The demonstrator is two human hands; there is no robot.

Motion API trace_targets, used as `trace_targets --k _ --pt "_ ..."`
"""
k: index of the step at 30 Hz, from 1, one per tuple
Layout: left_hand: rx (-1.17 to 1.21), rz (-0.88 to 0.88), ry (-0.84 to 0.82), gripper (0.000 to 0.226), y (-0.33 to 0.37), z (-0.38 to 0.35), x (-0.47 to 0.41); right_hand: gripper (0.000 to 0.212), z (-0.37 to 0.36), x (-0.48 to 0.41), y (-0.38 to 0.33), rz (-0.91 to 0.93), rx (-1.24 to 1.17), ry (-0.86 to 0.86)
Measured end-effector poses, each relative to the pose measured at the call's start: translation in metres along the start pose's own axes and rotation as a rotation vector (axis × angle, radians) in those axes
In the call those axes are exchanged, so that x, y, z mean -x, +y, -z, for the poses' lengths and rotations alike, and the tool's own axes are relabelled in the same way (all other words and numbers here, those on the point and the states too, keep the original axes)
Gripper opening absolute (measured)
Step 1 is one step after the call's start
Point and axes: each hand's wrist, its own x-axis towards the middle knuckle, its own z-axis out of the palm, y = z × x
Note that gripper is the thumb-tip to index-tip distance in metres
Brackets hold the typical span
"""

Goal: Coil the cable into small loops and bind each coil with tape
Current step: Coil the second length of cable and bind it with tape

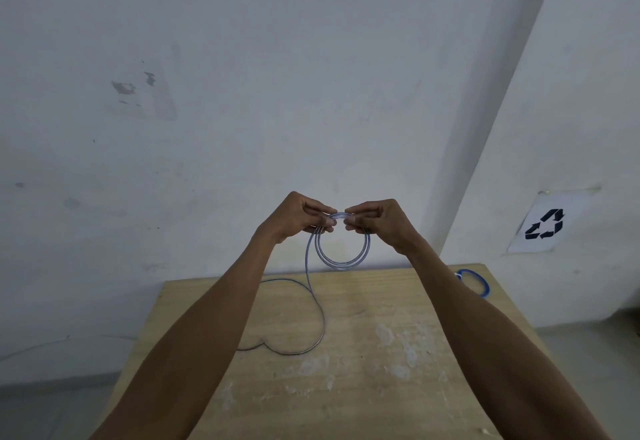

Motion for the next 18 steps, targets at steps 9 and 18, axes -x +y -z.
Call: trace_targets --k 9,18 --pt "0.043 0.005 -0.014 0.03 0.002 0.0029 0.0026 0.026 -0.0042 -0.002 -0.0064 0.017 -0.018 -0.003" --pt "0.121 -0.003 0.017 0.027 -0.0025 0.0078 0.0058 0.026 -0.0052 -0.0021 -0.0081 0.02 -0.089 0.013"
